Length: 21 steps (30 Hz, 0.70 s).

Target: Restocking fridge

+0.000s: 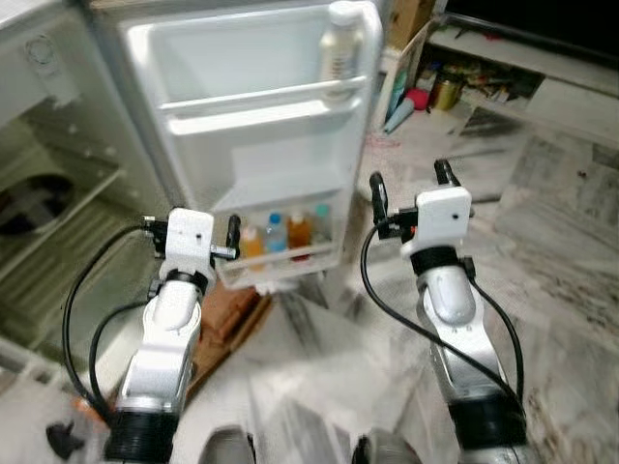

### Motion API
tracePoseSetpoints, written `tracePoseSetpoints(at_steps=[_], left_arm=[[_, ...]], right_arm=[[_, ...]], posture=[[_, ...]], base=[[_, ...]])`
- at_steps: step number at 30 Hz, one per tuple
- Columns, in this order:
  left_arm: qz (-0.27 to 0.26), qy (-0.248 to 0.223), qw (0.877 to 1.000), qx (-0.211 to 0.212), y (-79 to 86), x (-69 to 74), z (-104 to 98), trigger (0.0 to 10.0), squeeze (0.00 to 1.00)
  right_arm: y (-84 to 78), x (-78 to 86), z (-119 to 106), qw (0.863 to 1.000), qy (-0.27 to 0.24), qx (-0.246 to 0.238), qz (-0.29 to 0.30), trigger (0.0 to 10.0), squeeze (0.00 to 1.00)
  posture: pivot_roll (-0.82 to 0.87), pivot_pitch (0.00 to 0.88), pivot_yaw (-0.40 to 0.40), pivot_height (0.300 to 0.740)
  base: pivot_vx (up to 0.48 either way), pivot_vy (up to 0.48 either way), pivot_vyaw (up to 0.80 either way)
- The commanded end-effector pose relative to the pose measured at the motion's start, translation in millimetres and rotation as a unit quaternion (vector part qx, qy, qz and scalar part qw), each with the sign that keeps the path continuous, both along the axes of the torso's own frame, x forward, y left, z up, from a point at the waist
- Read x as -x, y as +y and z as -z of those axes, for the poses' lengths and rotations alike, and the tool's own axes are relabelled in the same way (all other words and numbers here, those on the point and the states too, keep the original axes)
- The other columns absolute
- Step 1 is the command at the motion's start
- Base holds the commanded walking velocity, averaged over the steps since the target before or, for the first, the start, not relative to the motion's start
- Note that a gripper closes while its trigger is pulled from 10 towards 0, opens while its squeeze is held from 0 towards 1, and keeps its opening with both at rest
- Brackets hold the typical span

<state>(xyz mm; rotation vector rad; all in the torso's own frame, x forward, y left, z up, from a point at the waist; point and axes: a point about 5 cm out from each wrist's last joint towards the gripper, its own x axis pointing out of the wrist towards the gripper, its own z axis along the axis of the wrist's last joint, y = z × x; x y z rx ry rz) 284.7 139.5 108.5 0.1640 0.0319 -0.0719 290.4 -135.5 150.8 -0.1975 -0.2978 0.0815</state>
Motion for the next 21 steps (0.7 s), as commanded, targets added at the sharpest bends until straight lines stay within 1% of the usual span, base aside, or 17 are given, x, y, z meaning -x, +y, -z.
tracePoseSetpoints(at_steps=[1, 8, 9, 13, 18, 21], left_arm=[[0.01, -0.007, 1.0, -0.007, -2.1, -1.2, -4, 10.0, 0.0], [0.01, -0.004, 1.0, -0.01, -2.4, -1.6, -2, 10.0, 0.0], [0.01, -0.003, 1.0, -0.01, -2.7, -1.6, -2, 10.0, 0.0], [-0.004, -0.025, 1.0, 0.0, -2.1, -2.9, -10, 10.0, 0.0], [-0.002, -0.023, 1.0, 0.001, -3.7, -4.1, -10, 10.0, 0.0], [-0.003, -0.034, 0.999, 0.015, -4.7, -3.5, -12, 10.0, 0.0]], right_arm=[[-1.0, -1.2, -6, 1.0, -0.01, 0.0, 0.0, 10.0, 0.0], [0.9, -2.5, -7, 1.0, -0.008, -0.002, -0.006, 10.0, 0.0], [2.0, -2.9, -6, 1.0, -0.003, -0.012, -0.009, 10.0, 0.0], [2.6, -2.6, -5, 1.0, 0.001, -0.016, -0.012, 10.0, 0.0], [3.3, -2.7, -4, 1.0, 0.003, -0.021, -0.02, 10.0, 0.0], [3.5, -3.2, -5, 0.999, 0.004, -0.028, -0.027, 10.0, 0.0]], posture=[[0.07, 0.089, 0.014, 0.74], [0.07, 0.089, 0.012, 0.74], [0.07, 0.09, 0.011, 0.74], [0.07, 0.09, 0.014, 0.74], [0.06, 0.089, 0.017, 0.74], [0.06, 0.089, 0.019, 0.74]], base=[[0.292, -0.379, 0.8], [0.293, -0.378, 0.8], [0.292, -0.375, 0.8], [0.3, -0.371, 0.8], [0.302, -0.369, 0.8], [0.312, -0.36, 0.8]])
